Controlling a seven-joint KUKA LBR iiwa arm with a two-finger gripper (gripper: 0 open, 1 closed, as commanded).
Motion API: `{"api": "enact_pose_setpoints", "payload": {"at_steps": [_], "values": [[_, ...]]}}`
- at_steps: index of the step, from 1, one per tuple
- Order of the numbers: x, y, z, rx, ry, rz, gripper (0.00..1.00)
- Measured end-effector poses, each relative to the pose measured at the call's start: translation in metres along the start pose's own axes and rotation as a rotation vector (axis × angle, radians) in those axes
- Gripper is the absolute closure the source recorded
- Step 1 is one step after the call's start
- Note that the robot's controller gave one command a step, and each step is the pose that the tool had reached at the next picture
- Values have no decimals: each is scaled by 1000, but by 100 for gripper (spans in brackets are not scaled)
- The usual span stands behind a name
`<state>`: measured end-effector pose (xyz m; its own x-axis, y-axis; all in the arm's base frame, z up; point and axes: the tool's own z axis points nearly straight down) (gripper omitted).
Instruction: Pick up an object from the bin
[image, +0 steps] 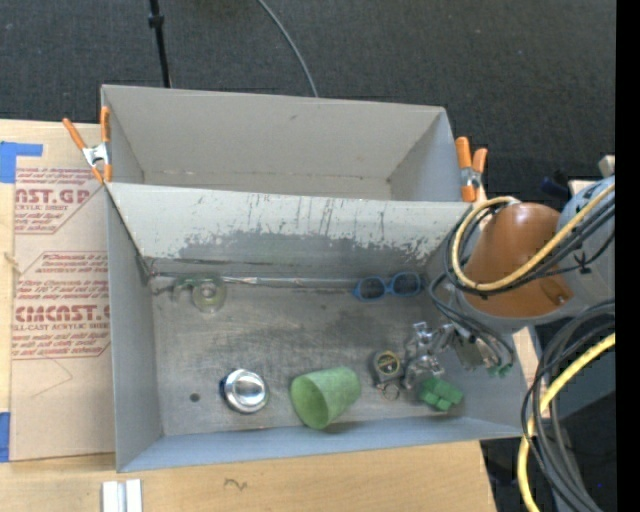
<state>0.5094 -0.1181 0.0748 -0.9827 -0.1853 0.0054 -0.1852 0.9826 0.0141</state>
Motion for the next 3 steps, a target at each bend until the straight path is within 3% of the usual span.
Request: {"api": "enact_pose_setpoints", "payload": {"at_steps": [1,2,3], "values": [[-5,26,-97,16,-14,0,100],[-3,26,-92,14,-7,2,0],[23,32,-23,15,-9,-265,0]]}}
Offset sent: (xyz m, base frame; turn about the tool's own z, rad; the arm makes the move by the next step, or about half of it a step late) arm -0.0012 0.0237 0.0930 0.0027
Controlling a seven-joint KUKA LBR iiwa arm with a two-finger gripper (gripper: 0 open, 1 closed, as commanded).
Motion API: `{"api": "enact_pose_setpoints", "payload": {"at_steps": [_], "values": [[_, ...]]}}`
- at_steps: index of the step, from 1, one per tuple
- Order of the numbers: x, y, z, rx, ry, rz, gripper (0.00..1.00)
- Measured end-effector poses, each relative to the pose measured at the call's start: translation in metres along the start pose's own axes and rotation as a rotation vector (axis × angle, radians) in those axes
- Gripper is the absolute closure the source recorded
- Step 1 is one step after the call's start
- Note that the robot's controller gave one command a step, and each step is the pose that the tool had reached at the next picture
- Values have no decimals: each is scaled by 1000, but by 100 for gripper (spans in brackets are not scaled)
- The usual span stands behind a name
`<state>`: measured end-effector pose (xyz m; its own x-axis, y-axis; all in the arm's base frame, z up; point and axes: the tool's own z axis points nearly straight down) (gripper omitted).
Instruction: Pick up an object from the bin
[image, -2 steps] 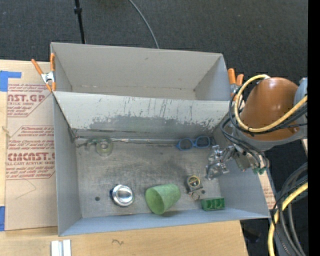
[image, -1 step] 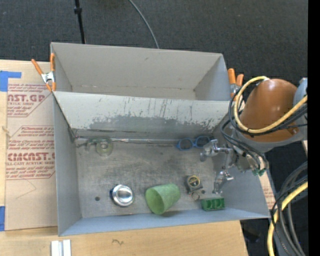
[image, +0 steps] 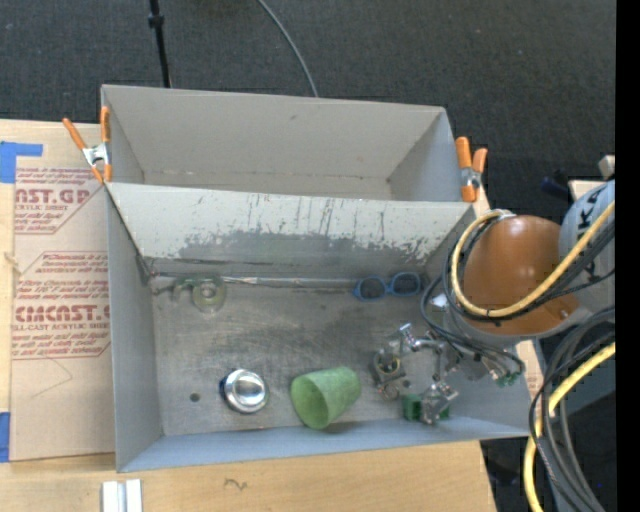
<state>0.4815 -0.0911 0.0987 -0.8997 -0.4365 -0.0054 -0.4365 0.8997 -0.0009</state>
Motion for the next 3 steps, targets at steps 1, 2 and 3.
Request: {"api": "enact_pose_setpoints", "payload": {"at_steps": [1,2,3], "values": [[0,0,0,-1,4,1,100],[0,0,0,0,0,1,0],[0,0,0,-1,4,1,100]]}}
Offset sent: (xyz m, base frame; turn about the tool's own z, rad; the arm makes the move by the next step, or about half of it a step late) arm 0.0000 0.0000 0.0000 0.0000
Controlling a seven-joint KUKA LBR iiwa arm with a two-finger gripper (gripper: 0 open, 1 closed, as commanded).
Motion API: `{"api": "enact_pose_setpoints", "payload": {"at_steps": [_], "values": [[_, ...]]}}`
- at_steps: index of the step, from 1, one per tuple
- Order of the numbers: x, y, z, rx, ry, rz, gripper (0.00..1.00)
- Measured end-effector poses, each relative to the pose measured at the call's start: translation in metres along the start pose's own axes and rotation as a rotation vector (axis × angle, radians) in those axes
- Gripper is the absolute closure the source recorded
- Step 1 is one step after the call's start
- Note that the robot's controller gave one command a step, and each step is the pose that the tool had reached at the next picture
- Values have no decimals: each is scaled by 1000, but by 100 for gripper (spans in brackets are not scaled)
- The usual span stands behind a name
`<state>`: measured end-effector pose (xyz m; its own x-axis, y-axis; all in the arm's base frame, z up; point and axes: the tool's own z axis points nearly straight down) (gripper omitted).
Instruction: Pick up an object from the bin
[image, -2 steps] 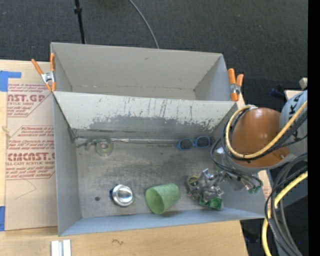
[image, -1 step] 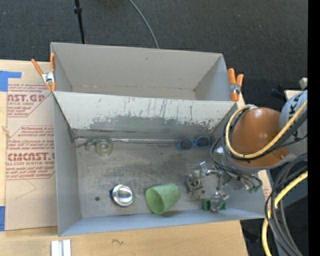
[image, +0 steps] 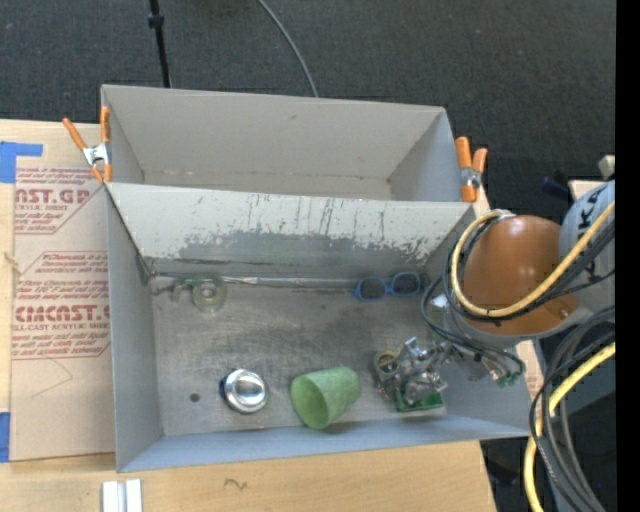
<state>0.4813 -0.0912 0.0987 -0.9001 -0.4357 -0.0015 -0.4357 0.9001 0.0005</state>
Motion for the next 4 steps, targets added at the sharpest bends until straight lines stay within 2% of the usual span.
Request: {"api": "enact_pose_setpoints", "payload": {"at_steps": [1,2,3,4], "values": [[-2,-1,0,3,-7,0,0],[0,0,0,0,0,0,100],[-1,0,0,2,-4,0,0],[0,0,0,-1,1,0,100]]}}
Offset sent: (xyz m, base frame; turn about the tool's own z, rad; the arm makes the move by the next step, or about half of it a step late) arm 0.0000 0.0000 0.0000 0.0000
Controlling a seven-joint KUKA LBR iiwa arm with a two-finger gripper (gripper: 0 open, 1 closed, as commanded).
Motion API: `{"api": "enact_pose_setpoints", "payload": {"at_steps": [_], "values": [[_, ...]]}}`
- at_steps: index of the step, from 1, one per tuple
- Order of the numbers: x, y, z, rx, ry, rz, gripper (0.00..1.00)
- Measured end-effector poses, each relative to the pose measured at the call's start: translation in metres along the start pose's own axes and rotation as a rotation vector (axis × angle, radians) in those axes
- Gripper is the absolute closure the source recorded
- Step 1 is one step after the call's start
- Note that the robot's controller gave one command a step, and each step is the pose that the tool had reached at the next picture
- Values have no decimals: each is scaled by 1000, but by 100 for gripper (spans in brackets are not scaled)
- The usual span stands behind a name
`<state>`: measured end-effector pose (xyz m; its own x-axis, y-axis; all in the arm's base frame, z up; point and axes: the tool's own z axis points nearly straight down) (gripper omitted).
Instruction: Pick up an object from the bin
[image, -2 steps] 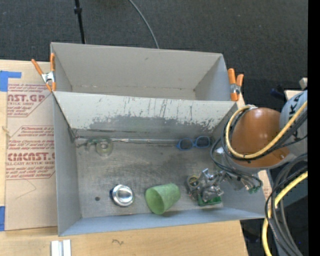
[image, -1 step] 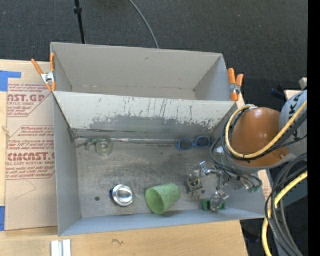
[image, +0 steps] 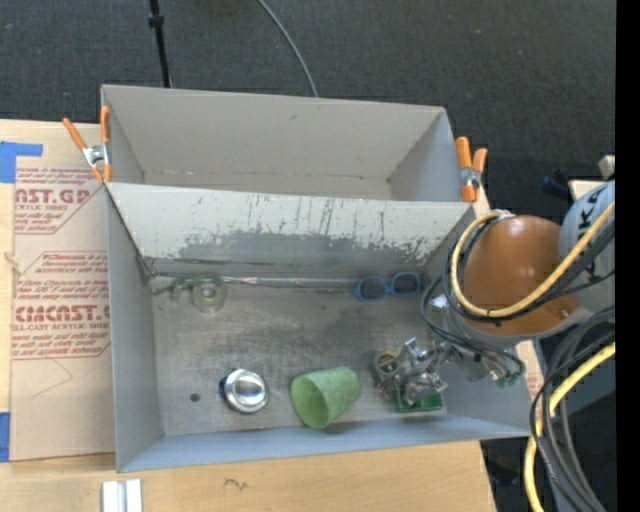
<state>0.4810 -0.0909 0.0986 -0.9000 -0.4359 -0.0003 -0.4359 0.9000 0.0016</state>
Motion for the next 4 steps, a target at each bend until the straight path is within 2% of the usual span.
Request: {"api": "enact_pose_setpoints", "payload": {"at_steps": [1,2,3,4], "values": [[-2,-1,-1,4,-9,0,0],[0,-1,-1,2,-2,0,100],[-1,-1,-1,3,-5,0,0],[0,0,-1,2,-2,0,100]]}}
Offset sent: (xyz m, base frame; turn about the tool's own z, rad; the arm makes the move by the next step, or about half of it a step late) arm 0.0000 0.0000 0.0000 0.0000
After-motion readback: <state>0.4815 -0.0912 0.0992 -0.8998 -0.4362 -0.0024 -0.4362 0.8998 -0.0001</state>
